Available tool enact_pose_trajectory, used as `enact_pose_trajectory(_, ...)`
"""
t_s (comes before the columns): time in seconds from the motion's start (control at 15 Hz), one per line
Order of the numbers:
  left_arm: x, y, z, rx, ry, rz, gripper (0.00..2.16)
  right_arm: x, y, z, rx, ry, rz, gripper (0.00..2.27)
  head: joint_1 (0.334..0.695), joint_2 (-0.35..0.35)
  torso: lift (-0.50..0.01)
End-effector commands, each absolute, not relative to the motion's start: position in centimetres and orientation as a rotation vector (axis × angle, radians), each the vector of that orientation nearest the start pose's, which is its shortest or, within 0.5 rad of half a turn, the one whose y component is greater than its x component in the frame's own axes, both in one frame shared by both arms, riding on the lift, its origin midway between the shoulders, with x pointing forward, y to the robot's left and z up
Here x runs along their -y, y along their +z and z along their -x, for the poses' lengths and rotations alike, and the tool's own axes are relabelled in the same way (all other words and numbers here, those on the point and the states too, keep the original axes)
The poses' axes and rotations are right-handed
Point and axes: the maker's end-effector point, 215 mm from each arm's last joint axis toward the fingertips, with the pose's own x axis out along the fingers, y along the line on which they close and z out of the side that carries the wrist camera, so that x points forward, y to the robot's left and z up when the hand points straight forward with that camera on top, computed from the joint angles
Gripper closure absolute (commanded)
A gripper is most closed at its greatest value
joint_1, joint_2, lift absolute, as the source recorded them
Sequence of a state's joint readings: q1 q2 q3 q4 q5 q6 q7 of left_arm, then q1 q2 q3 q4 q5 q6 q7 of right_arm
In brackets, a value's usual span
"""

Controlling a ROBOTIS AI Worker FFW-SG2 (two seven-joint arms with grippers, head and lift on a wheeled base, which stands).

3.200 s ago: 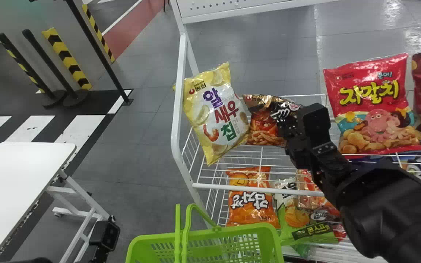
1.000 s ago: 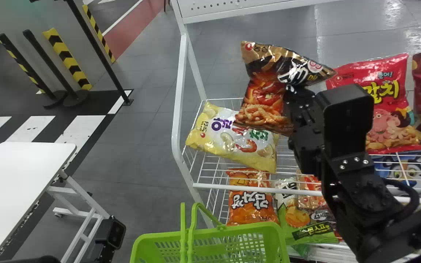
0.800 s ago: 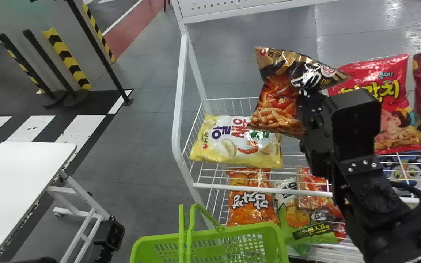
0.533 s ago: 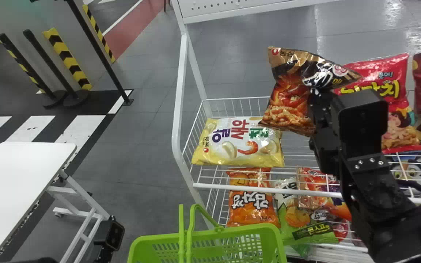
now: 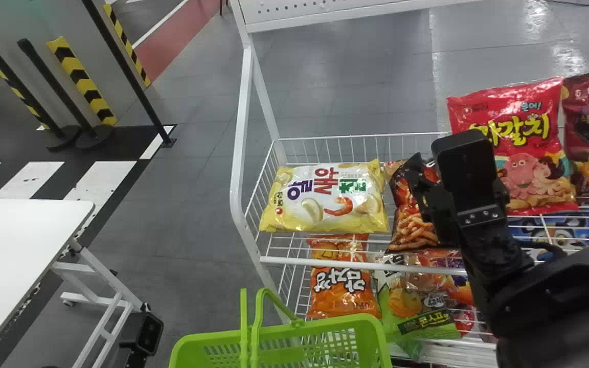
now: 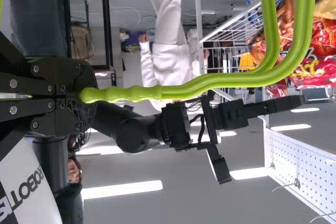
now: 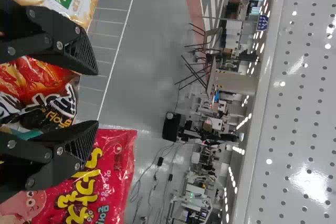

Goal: Hold basket handle with left hand then pick spicy shrimp crackers with right hand and place into basket

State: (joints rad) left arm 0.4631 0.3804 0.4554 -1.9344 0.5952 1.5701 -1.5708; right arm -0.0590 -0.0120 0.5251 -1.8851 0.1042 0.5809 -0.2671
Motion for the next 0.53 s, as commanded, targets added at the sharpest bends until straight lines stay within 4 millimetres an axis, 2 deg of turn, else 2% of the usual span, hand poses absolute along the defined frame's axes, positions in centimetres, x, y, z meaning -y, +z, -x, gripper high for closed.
enact_pose_trajectory(0.0,-22.6,-35.0,-21.2,-0.938,-1.110,1.325,2.13,0.5,-30.5,-54.7,-0.157,0.206,0.199,0.06,0.695,0.319,-0.007)
enact_pose_trajectory(0.2,-22.6,-35.1,-21.2,-0.936,-1.108,1.327,2.13,-0.1,-29.3,-52.9,-0.136,0.222,0.188,0.06,0.695,0.323,-0.007)
enact_pose_trajectory(0.33,-22.6,-35.1,-21.2,-0.936,-1.107,1.326,2.13,-0.1,-30.1,-50.9,-0.142,0.228,0.205,0.06,0.695,0.335,-0.007)
enact_pose_trajectory(0.47,-22.6,-35.1,-21.1,-0.937,-1.105,1.329,2.13,1.0,-32.1,-48.3,-0.164,0.209,0.244,0.06,0.695,0.344,-0.007)
